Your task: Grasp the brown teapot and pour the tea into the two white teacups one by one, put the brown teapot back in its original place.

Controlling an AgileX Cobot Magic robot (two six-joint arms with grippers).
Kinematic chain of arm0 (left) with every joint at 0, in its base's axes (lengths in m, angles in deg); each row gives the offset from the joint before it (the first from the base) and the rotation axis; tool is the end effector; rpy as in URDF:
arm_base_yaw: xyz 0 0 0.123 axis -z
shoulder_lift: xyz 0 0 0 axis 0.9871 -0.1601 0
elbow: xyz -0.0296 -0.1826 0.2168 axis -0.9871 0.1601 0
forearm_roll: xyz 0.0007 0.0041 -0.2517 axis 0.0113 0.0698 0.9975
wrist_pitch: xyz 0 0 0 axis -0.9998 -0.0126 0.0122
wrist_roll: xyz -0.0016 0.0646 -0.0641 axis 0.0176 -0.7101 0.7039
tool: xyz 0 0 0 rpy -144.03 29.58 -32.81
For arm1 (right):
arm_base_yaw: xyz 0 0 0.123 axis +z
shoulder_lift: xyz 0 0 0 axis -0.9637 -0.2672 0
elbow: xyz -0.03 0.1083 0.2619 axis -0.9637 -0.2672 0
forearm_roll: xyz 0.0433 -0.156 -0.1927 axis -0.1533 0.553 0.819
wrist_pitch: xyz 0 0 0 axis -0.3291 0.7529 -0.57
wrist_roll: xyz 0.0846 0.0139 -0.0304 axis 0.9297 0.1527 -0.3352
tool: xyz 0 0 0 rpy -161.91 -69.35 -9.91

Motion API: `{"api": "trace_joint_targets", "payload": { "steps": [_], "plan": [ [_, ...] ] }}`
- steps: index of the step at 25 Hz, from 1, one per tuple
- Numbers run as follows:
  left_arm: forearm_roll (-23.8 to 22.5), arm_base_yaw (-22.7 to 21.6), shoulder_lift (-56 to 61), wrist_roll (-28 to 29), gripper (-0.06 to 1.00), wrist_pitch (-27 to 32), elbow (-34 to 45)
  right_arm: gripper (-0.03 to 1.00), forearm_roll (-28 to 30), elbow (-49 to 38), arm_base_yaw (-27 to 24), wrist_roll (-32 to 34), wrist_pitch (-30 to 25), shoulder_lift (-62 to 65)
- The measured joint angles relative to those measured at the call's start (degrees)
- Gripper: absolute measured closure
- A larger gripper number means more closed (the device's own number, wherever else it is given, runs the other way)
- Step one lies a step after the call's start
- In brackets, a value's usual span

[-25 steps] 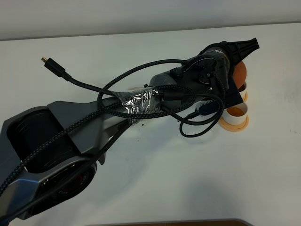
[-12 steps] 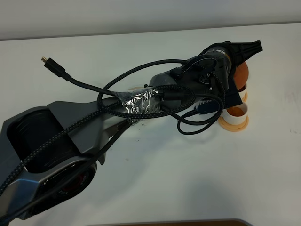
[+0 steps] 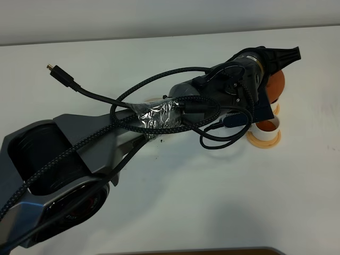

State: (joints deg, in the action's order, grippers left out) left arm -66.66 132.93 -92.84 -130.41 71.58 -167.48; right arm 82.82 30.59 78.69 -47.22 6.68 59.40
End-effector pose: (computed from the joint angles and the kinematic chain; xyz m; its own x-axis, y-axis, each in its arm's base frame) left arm 0.3558 -0.4107 0.1884 0.6327 0.2185 0.7429 -0.2161 -0.8715 0.4403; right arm -0.0103 0.0001 0.2774 -0.4767 -0.0890 -0.8745 -0.1059 0.9934 -0.0434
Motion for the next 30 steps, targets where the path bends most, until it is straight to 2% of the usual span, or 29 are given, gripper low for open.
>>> {"api": "trace_joint_targets", "payload": {
  "steps": [6,30],
  "plan": [
    [-0.1,0.0,0.0,-2.0,0.80,-0.9,0.0,0.73,0.0,0.0,0.0,0.0,0.0,0.0],
    [-0.2,0.0,0.0,-3.2,0.80,-3.9,0.0,0.73,0.0,0.0,0.0,0.0,0.0,0.0]
  ]
}}
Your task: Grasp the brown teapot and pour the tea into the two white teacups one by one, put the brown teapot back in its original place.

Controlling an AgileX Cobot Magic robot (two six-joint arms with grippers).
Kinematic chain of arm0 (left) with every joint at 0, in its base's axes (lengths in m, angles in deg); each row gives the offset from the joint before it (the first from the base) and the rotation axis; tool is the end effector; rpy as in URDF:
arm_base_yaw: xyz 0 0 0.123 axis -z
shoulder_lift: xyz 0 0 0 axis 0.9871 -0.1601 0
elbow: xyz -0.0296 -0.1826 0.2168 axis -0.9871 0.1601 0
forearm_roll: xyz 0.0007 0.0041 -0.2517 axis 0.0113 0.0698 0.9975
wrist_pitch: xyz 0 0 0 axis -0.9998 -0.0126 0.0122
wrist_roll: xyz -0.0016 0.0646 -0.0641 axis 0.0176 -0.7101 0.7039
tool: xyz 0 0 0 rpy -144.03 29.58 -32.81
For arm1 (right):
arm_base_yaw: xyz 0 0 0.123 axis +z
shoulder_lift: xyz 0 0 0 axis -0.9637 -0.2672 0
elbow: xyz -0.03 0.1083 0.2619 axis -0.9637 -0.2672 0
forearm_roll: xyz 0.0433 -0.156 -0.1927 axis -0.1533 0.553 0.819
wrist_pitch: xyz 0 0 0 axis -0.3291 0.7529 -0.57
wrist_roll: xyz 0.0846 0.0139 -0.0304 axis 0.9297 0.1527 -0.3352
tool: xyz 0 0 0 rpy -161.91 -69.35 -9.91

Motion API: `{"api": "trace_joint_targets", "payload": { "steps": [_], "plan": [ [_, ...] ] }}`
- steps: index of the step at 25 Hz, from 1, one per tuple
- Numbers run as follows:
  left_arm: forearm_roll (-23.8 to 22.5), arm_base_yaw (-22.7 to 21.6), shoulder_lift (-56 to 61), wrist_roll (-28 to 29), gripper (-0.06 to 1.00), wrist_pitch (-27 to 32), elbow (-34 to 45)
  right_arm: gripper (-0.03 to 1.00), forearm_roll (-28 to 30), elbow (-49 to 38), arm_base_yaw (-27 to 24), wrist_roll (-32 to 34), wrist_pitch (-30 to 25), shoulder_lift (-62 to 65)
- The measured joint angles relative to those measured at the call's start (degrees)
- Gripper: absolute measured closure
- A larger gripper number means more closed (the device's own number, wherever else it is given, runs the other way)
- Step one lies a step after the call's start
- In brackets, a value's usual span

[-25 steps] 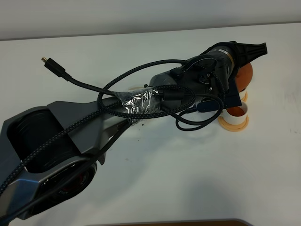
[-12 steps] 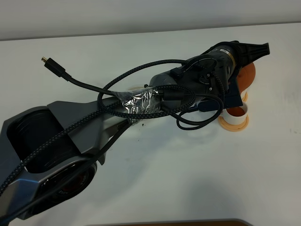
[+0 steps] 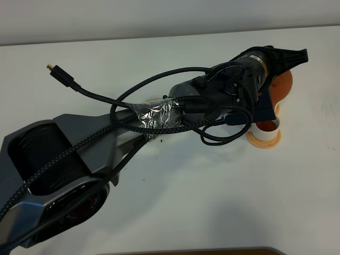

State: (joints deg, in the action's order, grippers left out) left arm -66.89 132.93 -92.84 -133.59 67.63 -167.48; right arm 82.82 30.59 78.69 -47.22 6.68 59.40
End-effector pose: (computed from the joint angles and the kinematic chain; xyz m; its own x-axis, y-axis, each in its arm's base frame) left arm 0.3539 -0.4161 0.1909 0.6207 0.1653 0.7665 -0.3037 -0.8505 0.4293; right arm -0.0103 0.0001 0.2774 -0.4767 -0.0890 -0.8745 -0.1059 0.9934 -0.0434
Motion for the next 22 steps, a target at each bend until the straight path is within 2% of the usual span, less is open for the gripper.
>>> {"api": "trace_joint_targets", "payload": {
  "steps": [22],
  "plan": [
    [0.0,0.0,0.0,-0.6,0.80,-0.3,0.0,0.73,0.0,0.0,0.0,0.0,0.0,0.0]
  ]
}}
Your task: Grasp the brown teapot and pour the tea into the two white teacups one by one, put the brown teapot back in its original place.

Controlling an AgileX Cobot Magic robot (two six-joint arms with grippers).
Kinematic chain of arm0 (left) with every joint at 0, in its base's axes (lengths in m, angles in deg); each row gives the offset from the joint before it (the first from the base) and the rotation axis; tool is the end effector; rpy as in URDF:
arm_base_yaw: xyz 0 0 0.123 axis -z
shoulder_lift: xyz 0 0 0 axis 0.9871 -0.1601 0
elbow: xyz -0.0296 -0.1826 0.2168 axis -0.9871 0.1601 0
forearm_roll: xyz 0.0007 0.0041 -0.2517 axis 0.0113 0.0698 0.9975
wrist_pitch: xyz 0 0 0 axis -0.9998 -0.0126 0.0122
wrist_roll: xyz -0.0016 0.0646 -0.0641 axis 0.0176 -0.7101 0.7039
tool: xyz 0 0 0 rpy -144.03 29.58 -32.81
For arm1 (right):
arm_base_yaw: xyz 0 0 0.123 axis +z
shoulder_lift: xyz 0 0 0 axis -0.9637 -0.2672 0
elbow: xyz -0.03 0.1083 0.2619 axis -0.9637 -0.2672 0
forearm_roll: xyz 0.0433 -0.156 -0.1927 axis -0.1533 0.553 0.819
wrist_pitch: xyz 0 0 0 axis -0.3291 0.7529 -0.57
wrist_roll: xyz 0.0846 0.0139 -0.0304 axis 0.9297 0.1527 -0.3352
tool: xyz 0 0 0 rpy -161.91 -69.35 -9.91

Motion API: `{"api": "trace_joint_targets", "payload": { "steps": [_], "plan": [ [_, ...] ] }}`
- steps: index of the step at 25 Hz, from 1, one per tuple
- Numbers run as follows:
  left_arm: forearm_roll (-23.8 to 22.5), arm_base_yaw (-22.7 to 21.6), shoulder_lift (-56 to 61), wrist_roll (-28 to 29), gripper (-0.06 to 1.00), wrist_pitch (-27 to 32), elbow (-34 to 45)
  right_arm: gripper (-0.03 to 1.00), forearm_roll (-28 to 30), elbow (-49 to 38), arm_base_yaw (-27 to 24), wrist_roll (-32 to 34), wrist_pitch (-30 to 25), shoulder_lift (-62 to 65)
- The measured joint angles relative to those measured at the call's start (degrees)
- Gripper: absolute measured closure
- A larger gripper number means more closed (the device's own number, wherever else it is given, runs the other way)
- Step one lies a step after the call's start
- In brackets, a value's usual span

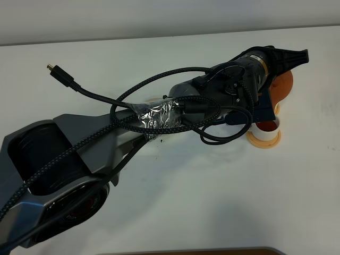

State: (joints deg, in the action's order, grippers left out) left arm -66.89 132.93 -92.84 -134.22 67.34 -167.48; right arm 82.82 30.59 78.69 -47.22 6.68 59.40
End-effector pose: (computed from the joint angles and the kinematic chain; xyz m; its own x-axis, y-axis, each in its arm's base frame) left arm 0.3537 -0.4165 0.1910 0.6175 0.1558 0.7710 -0.3142 -0.8498 0.4233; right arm -0.0103 0.0001 0.2774 -0.4767 -0.0890 -0.8745 -0.1059 0.9934 -0.0434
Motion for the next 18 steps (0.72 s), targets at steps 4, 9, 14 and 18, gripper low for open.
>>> {"api": "trace_joint_targets", "payload": {
  "steps": [4,9,14,18],
  "plan": [
    [0.0,0.0,0.0,0.0,0.80,0.0,0.0,0.73,0.0,0.0,0.0,0.0,0.0,0.0],
    [0.0,0.0,0.0,0.0,0.80,0.0,0.0,0.73,0.0,0.0,0.0,0.0,0.0,0.0],
    [0.0,0.0,0.0,0.0,0.80,0.0,0.0,0.73,0.0,0.0,0.0,0.0,0.0,0.0],
    [0.0,0.0,0.0,-1.4,0.80,-0.2,0.0,0.73,0.0,0.0,0.0,0.0,0.0,0.0]
  ]
}}
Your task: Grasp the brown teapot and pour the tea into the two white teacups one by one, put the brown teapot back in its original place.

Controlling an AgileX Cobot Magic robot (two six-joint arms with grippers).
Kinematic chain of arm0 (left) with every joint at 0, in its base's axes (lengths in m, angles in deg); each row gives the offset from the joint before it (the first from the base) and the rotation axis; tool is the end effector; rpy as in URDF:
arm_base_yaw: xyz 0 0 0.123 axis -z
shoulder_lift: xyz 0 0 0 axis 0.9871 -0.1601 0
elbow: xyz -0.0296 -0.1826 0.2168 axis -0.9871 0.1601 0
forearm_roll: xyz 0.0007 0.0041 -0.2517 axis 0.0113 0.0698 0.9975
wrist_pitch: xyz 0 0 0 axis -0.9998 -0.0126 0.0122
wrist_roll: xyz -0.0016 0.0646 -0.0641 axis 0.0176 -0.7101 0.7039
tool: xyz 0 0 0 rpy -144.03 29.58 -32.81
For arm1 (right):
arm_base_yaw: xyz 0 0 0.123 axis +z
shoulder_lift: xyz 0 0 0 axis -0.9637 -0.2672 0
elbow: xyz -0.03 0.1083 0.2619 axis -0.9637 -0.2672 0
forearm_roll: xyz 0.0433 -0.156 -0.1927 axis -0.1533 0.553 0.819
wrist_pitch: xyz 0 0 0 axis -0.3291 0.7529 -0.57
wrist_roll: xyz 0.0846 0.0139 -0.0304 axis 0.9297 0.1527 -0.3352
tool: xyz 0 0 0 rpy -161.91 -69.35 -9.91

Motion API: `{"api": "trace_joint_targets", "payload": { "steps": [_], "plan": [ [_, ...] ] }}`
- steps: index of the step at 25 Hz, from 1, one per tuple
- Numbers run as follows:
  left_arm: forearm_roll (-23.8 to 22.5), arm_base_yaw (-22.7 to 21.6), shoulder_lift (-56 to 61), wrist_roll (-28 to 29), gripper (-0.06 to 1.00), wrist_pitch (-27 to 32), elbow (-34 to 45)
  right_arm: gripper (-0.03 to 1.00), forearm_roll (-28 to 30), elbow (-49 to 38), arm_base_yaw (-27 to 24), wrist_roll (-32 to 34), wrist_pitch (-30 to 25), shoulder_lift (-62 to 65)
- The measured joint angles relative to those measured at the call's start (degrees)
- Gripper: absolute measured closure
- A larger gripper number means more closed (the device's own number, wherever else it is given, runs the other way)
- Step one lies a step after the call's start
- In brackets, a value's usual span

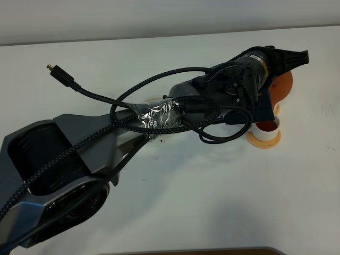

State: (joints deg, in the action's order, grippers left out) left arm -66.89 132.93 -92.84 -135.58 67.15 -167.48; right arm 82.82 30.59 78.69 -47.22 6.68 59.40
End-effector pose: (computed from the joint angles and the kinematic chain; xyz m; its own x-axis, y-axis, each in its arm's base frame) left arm 0.3536 -0.4168 0.1912 0.6099 0.1355 0.7808 -0.3311 -0.8516 0.4064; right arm -0.0103 0.0001 0.2774 -0.4767 -0.0890 -0.8745 -0.1059 0.9934 -0.0434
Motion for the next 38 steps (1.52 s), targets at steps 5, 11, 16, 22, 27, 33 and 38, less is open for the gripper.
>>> {"api": "trace_joint_targets", "payload": {
  "steps": [5,11,16,22,27,33,38],
  "plan": [
    [0.0,0.0,0.0,-2.3,0.80,-1.0,0.0,0.73,0.0,0.0,0.0,0.0,0.0,0.0],
    [0.0,0.0,0.0,-4.2,0.80,-1.4,0.0,0.73,0.0,0.0,0.0,0.0,0.0,0.0],
    [0.0,0.0,0.0,-4.5,0.80,-1.8,0.0,0.73,0.0,0.0,0.0,0.0,0.0,0.0],
    [1.1,0.0,0.0,-2.2,0.80,-1.3,0.0,0.73,0.0,0.0,0.0,0.0,0.0,0.0],
    [2.8,0.0,0.0,1.1,0.80,2.3,0.0,0.73,0.0,0.0,0.0,0.0,0.0,0.0],
    [2.9,0.0,0.5,9.3,0.80,6.5,0.1,0.73,0.0,0.0,0.0,0.0,0.0,0.0],
    [3.5,0.1,4.1,19.8,0.80,13.7,0.3,0.73,0.0,0.0,0.0,0.0,0.0,0.0]
  ]
}}
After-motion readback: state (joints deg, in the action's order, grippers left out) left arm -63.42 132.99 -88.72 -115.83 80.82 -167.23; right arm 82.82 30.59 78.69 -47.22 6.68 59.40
